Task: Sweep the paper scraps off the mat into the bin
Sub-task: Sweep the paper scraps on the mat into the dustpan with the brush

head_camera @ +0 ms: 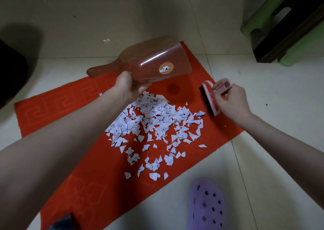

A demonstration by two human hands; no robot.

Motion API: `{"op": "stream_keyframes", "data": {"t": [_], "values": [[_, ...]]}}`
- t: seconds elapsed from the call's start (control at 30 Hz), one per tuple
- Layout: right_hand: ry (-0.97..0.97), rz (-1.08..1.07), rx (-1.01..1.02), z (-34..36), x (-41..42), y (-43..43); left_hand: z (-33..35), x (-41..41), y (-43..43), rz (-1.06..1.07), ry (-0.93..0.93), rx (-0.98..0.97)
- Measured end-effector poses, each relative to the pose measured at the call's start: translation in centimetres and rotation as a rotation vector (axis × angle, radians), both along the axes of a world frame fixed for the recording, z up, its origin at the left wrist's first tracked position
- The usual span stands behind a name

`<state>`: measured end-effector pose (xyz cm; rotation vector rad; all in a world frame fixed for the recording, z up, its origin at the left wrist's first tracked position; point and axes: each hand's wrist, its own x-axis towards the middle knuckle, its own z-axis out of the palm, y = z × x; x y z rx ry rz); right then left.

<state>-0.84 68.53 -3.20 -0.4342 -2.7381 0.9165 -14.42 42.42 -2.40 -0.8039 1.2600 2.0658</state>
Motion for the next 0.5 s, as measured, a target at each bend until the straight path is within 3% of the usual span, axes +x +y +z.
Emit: {"op": "stream_keyframes", "data": {"t": [0.1, 0.23, 0.4, 0.5], "values": [[-0.117, -0.046, 0.159, -1.2, 0.7, 0.9, 0.1, 0.1, 0.2, -0.008, 0.008, 0.001], [-0.177, 0.055, 0.151, -2.3, 1.6, -0.3, 0.2, 0.5, 0.4, -0.011, 0.011, 0.004], [-0.047, 0.102, -0.138, -1.3, 1.1, -2.2, 0.3, 0.6, 0.5, 0.003, 0.002, 0.007], [0.064, 0.031, -0.171, -0.3, 0.7, -1.3, 0.3, 0.7, 0.4, -0.004, 0.004, -0.001]]}}
